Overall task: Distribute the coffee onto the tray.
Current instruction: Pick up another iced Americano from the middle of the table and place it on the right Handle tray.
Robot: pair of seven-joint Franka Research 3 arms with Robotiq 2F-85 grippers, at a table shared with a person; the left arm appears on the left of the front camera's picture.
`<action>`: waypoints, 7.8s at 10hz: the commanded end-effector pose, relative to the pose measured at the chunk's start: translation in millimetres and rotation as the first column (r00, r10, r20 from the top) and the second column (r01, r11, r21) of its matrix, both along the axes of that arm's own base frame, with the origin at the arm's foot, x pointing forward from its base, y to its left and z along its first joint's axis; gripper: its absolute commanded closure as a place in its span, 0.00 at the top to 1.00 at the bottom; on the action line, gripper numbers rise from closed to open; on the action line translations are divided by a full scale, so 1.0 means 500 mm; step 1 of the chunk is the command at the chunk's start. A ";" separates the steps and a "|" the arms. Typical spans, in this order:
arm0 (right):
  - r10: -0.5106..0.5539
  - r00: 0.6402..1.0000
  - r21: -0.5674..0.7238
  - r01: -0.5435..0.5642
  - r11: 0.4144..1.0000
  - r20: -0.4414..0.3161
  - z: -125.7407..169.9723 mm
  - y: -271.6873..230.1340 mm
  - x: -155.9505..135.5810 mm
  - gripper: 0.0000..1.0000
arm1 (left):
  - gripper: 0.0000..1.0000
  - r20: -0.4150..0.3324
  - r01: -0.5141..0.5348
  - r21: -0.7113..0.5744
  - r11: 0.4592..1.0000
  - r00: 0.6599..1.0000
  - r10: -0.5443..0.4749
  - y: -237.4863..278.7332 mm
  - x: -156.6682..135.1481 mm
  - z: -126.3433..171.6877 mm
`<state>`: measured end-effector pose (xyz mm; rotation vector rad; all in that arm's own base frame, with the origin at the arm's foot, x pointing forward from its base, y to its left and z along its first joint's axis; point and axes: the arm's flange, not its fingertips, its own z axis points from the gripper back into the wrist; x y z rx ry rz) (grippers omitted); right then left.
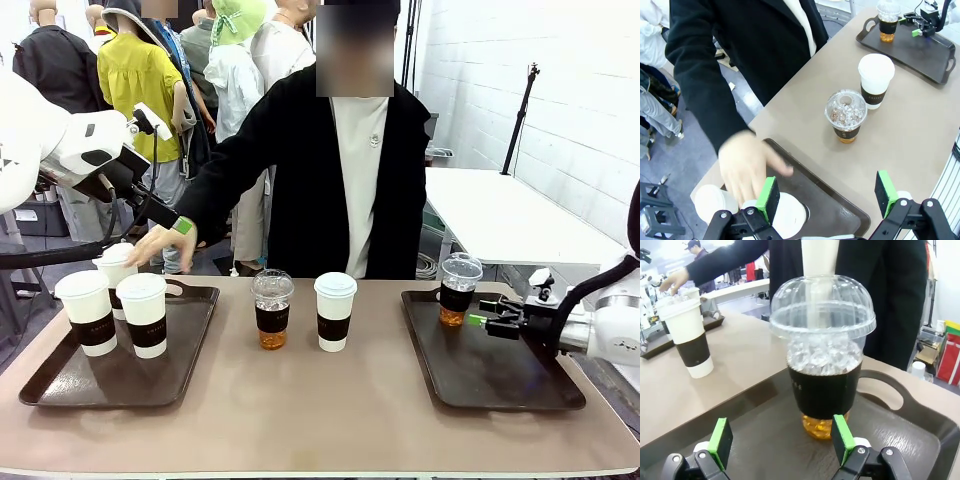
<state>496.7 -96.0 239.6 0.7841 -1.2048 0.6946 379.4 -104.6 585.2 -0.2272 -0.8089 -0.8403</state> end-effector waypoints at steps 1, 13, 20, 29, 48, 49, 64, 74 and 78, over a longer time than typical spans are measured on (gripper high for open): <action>0.024 0.999 0.027 -0.025 0.999 0.030 0.003 0.001 -0.051 1.00 | 1.00 -0.007 -0.003 -0.006 1.000 1.000 0.003 0.001 0.001 0.000; 0.445 0.890 0.005 -0.447 0.894 0.096 0.007 0.257 -0.043 1.00 | 1.00 -0.007 -0.003 -0.006 1.000 1.000 0.003 0.001 0.001 0.000; 0.490 0.865 0.016 -0.494 0.869 0.109 -0.009 0.295 -0.016 1.00 | 1.00 -0.007 -0.003 -0.006 1.000 1.000 0.003 0.001 0.001 0.000; 0.505 0.860 0.017 -0.507 0.862 0.074 -0.009 0.296 -0.016 1.00 | 1.00 -0.007 -0.003 -0.006 1.000 1.000 0.003 0.001 0.001 0.000; 0.501 0.863 0.010 -0.502 0.865 0.064 -0.006 0.311 -0.011 1.00 | 1.00 -0.007 -0.003 -0.006 1.000 1.000 0.003 0.001 0.001 0.000; 0.495 0.867 0.014 -0.496 0.868 0.057 -0.002 0.330 -0.010 1.00 | 1.00 -0.007 -0.003 -0.006 1.000 1.000 0.003 0.001 0.001 0.000; 0.503 0.864 -0.022 -0.502 0.864 0.024 0.021 0.621 0.134 1.00 | 1.00 -0.007 -0.003 -0.006 1.000 1.000 0.003 0.001 0.001 0.000; 0.602 0.798 0.060 -0.601 0.797 -0.008 -0.007 0.729 0.176 1.00 | 1.00 -0.007 -0.003 -0.006 1.000 1.000 0.003 0.001 0.001 0.000; 0.635 0.773 0.055 -0.634 0.772 -0.005 -0.007 0.766 0.173 1.00 | 1.00 -0.007 -0.003 -0.006 1.000 1.000 0.003 0.001 0.001 0.000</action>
